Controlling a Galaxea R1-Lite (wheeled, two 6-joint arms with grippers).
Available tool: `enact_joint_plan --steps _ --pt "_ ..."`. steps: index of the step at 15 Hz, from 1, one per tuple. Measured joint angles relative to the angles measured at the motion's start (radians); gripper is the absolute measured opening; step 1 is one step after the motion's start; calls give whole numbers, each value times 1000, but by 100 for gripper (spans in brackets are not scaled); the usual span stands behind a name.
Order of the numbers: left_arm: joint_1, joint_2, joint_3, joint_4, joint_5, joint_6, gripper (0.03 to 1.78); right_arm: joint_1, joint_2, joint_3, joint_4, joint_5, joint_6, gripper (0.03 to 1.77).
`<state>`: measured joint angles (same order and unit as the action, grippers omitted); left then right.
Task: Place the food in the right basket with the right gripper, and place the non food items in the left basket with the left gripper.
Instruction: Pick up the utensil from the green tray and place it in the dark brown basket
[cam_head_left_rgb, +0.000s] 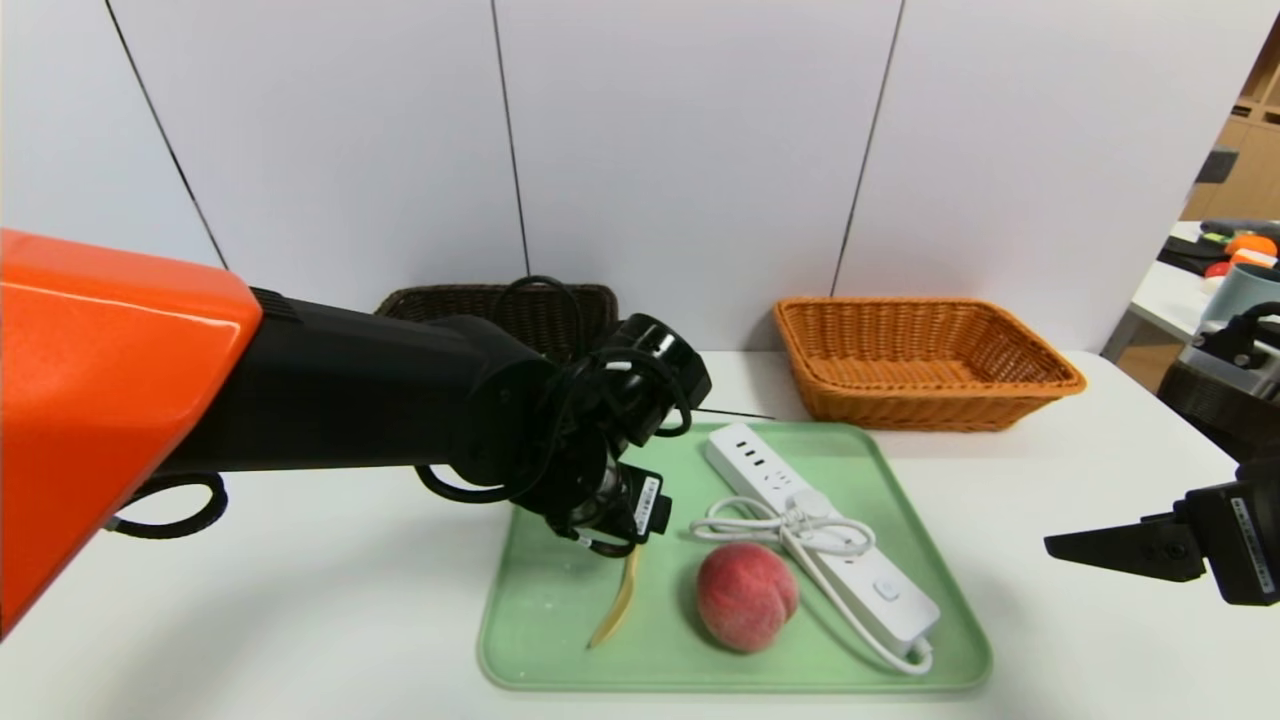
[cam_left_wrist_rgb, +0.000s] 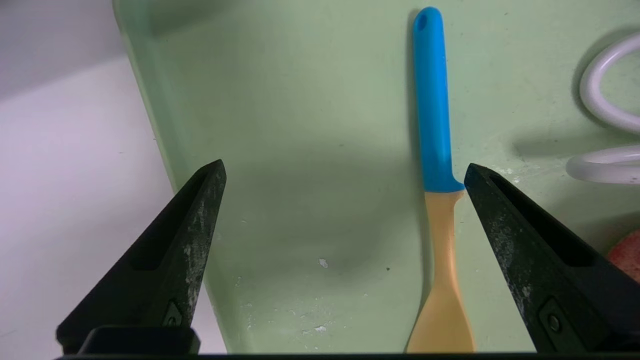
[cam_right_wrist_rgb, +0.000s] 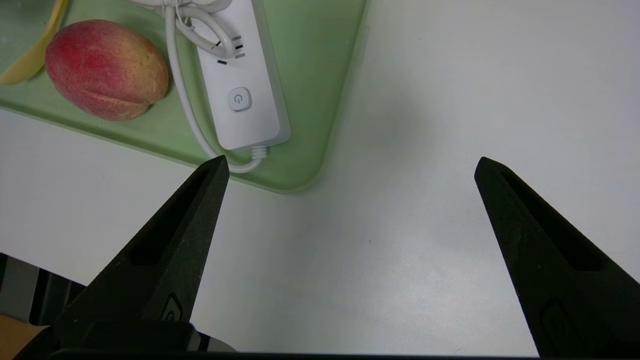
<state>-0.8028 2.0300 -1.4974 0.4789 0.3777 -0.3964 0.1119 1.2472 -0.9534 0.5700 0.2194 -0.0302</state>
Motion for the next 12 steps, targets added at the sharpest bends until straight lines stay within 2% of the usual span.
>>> enact_joint_plan --steps 4,12 --pt "-11 27 -74 86 0 -28 169 0 2 5 -2 1 0 170" --pt "-30 85 -94 90 31 -63 169 -2 3 7 -3 2 0 170"
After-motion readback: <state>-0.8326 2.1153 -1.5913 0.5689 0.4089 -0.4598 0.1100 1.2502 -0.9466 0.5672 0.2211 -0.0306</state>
